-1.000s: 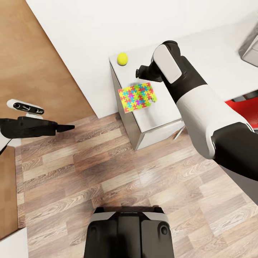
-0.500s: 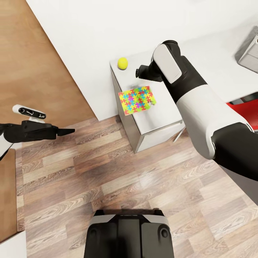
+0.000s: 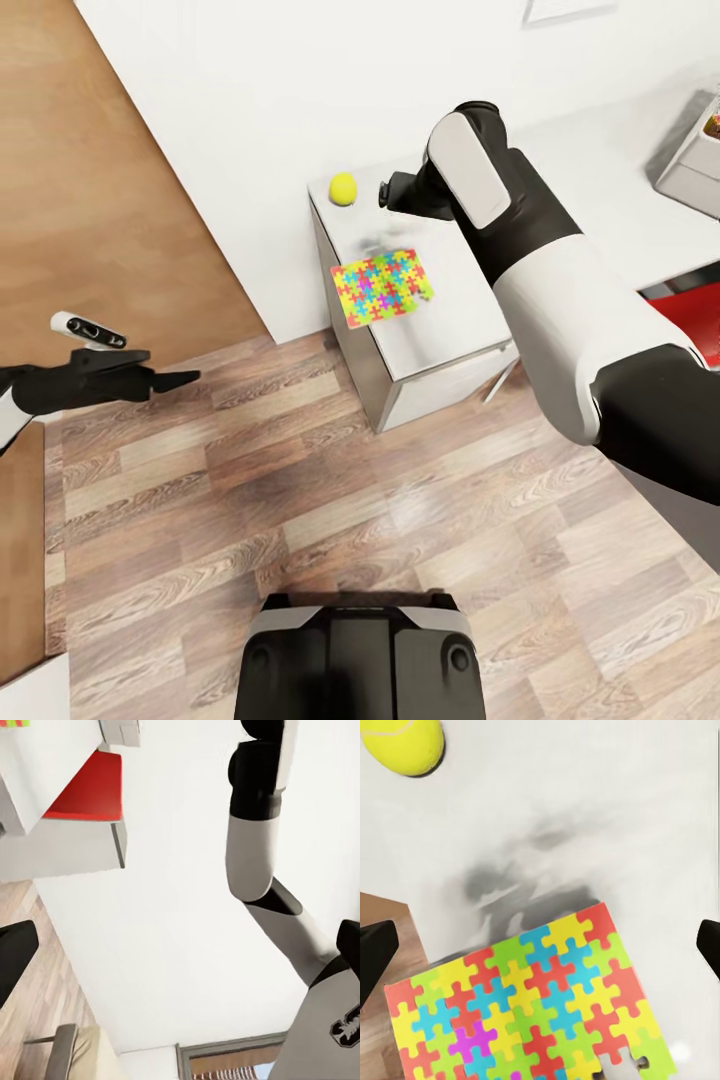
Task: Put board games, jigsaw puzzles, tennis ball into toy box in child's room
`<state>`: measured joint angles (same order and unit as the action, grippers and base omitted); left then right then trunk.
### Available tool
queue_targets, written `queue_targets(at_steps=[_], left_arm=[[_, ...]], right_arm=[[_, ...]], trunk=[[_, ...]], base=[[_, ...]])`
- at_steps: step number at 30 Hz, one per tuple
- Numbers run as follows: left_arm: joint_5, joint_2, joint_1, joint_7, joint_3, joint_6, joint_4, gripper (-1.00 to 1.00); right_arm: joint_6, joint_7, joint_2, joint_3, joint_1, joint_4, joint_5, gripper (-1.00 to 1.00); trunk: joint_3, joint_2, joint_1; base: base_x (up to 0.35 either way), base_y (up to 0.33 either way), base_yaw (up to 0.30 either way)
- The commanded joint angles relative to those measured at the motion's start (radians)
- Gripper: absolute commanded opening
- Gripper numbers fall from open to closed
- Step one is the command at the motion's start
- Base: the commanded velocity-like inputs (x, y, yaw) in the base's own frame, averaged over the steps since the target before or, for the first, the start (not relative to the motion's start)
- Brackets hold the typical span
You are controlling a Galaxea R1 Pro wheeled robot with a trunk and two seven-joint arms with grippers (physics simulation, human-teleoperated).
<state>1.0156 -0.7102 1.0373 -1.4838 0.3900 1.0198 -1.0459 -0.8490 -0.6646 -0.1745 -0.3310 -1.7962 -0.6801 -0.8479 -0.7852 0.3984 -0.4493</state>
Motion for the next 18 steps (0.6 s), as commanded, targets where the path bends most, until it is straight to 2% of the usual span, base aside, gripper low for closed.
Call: queue_targets(at_steps=[1, 4, 12, 18], left_arm=[[0.002, -0.001, 0.001, -0.005, 0.004, 0.010, 0.011, 1.00], [-0.010, -0.001, 0.000, -0.004, 0.004, 0.009, 0.040, 1.00], [-0.070, -0.003, -0.025, -0.006, 0.004, 0.008, 0.083, 1.00], [-0.081, -0.003, -0.030, -0.004, 0.004, 0.007, 0.145, 1.00]], right_arm=[[-0.001, -0.010, 0.000, -0.002, -0.001, -0.005, -0.009, 1.00], [-0.004, -0.012, 0.000, -0.002, 0.000, -0.030, -0.009, 1.00], [-0.018, -0.023, 0.000, -0.002, 0.010, -0.102, -0.010, 1.00], [-0.061, -0.050, 0.000, -0.003, 0.047, -0.164, -0.010, 1.00]], trunk=[[0.000, 0.002, -0.001], [0.005, 0.002, -0.001], [0.018, 0.002, -0.001], [0.028, 0.002, -0.001]], base=[[0.000, 0.000, 0.000], [0.000, 0.000, 0.000], [0.000, 0.000, 0.000], [0.000, 0.000, 0.000]])
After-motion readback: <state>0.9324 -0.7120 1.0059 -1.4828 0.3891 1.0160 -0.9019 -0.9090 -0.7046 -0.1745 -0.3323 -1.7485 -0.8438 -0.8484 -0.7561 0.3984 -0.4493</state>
